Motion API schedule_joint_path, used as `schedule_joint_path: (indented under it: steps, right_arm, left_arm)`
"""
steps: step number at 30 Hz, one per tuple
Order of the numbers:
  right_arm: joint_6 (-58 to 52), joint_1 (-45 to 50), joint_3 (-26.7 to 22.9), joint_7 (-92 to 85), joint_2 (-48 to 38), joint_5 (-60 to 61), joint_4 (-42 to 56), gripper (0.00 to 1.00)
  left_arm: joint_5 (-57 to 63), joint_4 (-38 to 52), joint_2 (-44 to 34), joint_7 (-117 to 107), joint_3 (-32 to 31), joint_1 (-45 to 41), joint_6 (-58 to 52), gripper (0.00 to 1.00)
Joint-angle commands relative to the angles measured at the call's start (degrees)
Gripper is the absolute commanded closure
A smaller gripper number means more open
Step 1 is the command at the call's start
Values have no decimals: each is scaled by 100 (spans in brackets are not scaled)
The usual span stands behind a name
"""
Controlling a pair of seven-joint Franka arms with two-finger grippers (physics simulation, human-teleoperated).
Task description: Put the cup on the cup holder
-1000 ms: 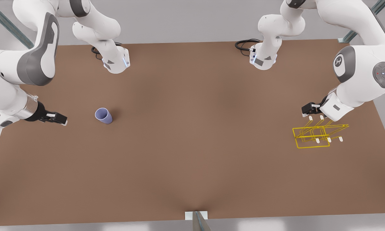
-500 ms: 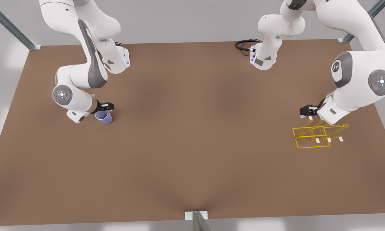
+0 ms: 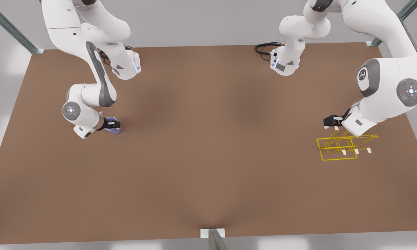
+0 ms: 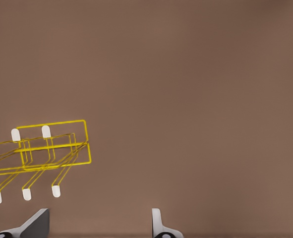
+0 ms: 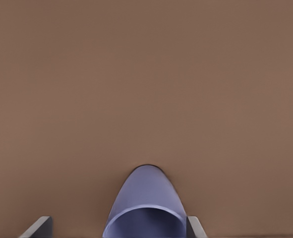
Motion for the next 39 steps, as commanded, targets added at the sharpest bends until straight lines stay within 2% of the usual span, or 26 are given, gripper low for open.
schedule_joint_path:
  steps: [1, 9, 11, 17, 18, 20, 24, 25, 26, 35, 38, 39]
  right_arm:
    - [443, 224, 1, -186, 5, -15, -80, 0]
    - [505, 198, 9, -204, -294, -32, -484, 0]
    - [962, 171, 9, -212, -320, -32, -853, 0]
    - [1234, 163, 9, -212, -127, -32, -1073, 0]
    - [1261, 163, 9, -221, -92, -32, -1135, 2]
    - [1252, 163, 9, -221, -83, -32, -1196, 19]
    - [1261, 171, 9, -300, 32, -94, -1196, 64]
    - [1217, 163, 1, -335, 23, -182, -1196, 74]
    - [1190, 163, 1, -335, 5, -182, -1205, 79]
    - [971, 268, 44, -713, -443, -129, -907, 79]
    - [663, 294, 422, -713, -382, 90, -397, 79]
    - [663, 303, 703, -713, -285, 626, -204, 79]
  left_arm:
    - [3, 3, -6, 5, -2, -1, -1, 0]
    - [3, 3, -15, 5, -2, -10, -27, 0]
    - [3, 3, -15, 5, 7, -10, -36, 0]
    - [3, 3, -15, 5, 7, -10, -27, 0]
    - [3, 3, -15, -4, -2, -10, -36, 0]
    - [3, 3, -15, 5, -2, -10, -36, 0]
    - [3, 3, -15, 5, -2, -10, -36, 0]
    - [3, 3, -15, -4, 6, -10, -36, 0]
    - [3, 3, -15, -4, 6, -10, -36, 0]
    - [3, 3, -33, -4, -2, -10, -53, 0]
    - [3, 3, -50, -22, -37, -18, -53, 0]
    - [3, 3, -50, -22, -46, -18, -44, 0]
